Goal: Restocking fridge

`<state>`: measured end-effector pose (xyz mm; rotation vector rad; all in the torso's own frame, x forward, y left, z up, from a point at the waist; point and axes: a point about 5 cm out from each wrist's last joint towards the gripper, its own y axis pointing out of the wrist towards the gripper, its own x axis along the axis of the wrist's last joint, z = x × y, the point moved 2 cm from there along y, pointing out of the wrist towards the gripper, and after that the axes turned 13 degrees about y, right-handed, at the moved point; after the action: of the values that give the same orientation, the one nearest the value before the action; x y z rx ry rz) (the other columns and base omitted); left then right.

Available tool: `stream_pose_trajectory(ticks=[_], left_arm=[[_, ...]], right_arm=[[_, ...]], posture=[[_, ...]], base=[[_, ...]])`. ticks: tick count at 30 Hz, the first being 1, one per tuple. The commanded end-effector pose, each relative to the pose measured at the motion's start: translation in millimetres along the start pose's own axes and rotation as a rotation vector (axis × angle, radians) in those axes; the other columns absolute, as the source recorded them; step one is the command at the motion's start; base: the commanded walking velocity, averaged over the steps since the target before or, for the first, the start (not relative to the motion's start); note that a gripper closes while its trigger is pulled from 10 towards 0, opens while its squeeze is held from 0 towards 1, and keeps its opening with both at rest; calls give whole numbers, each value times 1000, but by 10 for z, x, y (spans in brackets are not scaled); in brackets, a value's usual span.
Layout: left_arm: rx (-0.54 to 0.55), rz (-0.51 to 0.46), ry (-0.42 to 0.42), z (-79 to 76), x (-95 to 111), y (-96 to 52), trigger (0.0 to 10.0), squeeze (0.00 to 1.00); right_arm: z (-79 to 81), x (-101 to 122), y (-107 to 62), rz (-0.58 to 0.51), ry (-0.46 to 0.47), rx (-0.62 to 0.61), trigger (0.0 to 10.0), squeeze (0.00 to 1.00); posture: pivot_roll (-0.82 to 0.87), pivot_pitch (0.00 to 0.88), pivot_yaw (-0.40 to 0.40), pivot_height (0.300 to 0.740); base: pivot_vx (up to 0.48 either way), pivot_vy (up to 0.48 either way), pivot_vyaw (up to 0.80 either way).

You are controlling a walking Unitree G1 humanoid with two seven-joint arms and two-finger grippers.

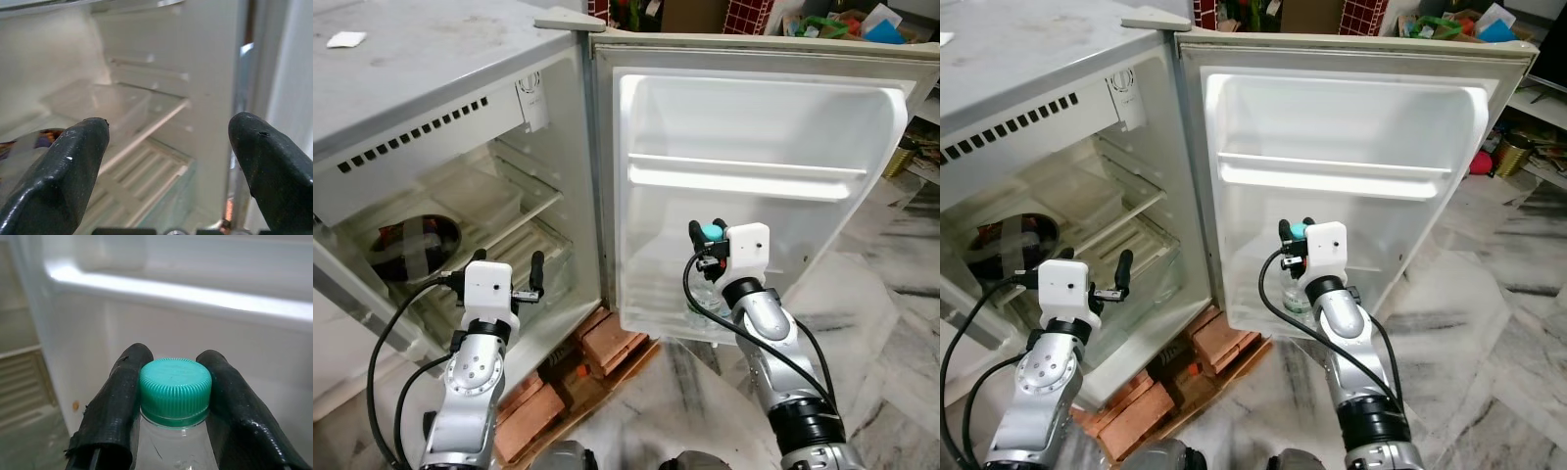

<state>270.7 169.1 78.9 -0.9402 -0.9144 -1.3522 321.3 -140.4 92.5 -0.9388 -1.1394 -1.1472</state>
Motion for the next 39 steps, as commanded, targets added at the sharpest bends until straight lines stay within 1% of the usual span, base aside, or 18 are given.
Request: stream_pose_trajectory(ticks=[1, 5, 9, 11, 14, 29, 36, 39], left_arm=[[-8, -3, 7, 16, -3, 17, 10000, 0], [-12, -6, 8, 15, -2, 25, 10000, 0], [-20, -6, 10, -15, -1, 21, 10000, 0], [-21, -6, 10, -21, 0, 19, 10000, 0], [-22, -14, -2, -26, 14, 17, 10000, 0], [-23, -26, 6, -32, 34, 19, 10000, 0], [-27, -30, 3, -39, 42, 11, 10000, 0], [-26, -28, 3, -41, 39, 5, 10000, 0]], right_arm=[[41, 69, 54, -23, 1, 6, 10000, 0], [43, 75, 60, -26, -1, 6, 10000, 0], [59, 74, 60, -28, 3, 9, 10000, 0], [63, 75, 60, -29, 3, 9, 10000, 0], [63, 75, 68, -29, 6, 7, 10000, 0], [86, 59, 87, -25, 7, 9, 10000, 0], [88, 60, 98, -24, 3, 12, 10000, 0], [88, 57, 97, -23, 1, 13, 10000, 0]], posture=[[93, 76, -6, 740], [93, 76, -5, 740], [95, 76, -6, 740], [95, 76, -6, 740], [99, 76, -7, 740], [103, 76, -11, 740], [104, 77, -13, 740], [106, 77, -14, 740]], base=[[368, 247, -800], [373, 245, -800], [315, 0, -528], [0, 0, -431], [0, 0, 0], [0, 0, 0], [0, -460, 0], [0, -101, 0]])
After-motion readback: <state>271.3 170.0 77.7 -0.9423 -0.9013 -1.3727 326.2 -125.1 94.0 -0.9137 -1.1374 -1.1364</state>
